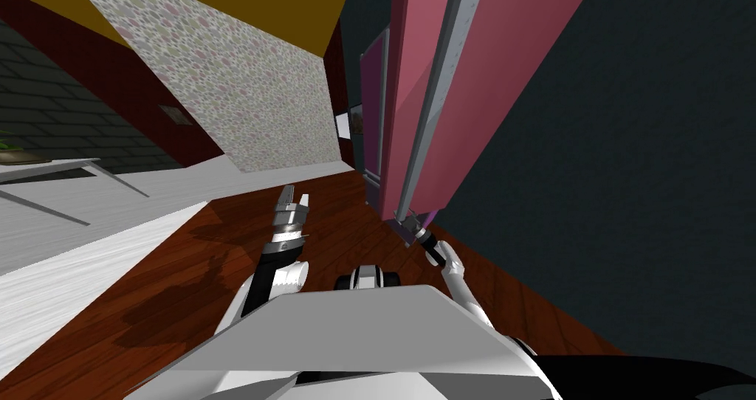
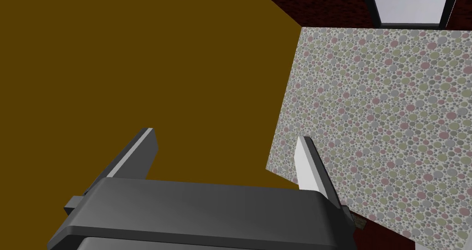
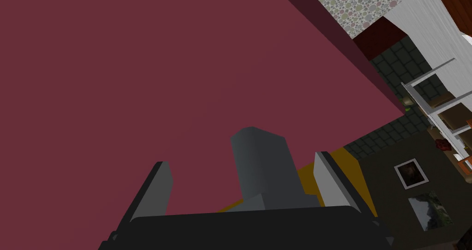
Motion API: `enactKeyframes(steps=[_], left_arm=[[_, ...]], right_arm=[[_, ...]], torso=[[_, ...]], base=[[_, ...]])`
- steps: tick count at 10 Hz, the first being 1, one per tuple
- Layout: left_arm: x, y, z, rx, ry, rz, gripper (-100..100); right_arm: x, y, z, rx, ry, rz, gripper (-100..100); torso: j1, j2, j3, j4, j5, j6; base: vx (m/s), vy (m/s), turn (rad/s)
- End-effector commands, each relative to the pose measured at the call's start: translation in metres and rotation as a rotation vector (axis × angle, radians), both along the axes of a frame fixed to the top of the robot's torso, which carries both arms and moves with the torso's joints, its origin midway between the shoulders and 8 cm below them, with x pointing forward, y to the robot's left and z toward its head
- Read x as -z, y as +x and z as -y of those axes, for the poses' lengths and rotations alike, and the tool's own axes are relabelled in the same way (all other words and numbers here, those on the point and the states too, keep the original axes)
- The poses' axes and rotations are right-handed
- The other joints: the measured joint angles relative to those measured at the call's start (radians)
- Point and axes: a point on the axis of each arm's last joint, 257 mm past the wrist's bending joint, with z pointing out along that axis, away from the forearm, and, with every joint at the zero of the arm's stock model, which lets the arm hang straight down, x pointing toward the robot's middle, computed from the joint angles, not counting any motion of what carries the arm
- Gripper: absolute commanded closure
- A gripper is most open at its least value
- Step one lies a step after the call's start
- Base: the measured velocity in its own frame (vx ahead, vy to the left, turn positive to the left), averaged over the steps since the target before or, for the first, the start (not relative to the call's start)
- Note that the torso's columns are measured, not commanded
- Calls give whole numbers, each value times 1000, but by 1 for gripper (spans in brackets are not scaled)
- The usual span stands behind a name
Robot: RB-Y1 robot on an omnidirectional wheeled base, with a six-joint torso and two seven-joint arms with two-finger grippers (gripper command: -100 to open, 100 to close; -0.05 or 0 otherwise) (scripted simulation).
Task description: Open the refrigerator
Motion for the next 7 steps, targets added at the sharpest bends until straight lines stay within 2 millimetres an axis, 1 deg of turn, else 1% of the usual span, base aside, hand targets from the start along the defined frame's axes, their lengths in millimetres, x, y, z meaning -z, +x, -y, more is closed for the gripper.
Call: enactKeyframes(steps=[1, 3, 4, 5, 7], left_arm=[[0, 0, 0, 0, 0, 0, 0], [0, 0, 0, 0, 0, 0, 0], [0, 0, 0, 0, 0, 0, 0], [0, 0, 0, 0, 0, 0, 0], [0, 0, 0, 0, 0, 0, 0]], right_arm=[[-26, 1, -3, -16, 21, 42, -100], [-26, 1, -3, -16, 21, 42, -100], [-29, 5, 2, 19, 25, 38, -100], [-32, 5, 1, 17, 24, 44, -100], [-32, 5, 1, 17, 24, 44, -100]], torso=[[0, 0, -1, 2, 2, 1], [-1, 3, 1, 3, 0, 0], [-2, 4, 1, 3, 1, -2], [-3, 4, 0, 4, 2, -6], [-2, 3, 0, 4, 2, 0]], base=[[2, 16, -24], [16, 8, -16], [-46, -38, 248], [-52, -57, 170], [-22, -22, -18]])
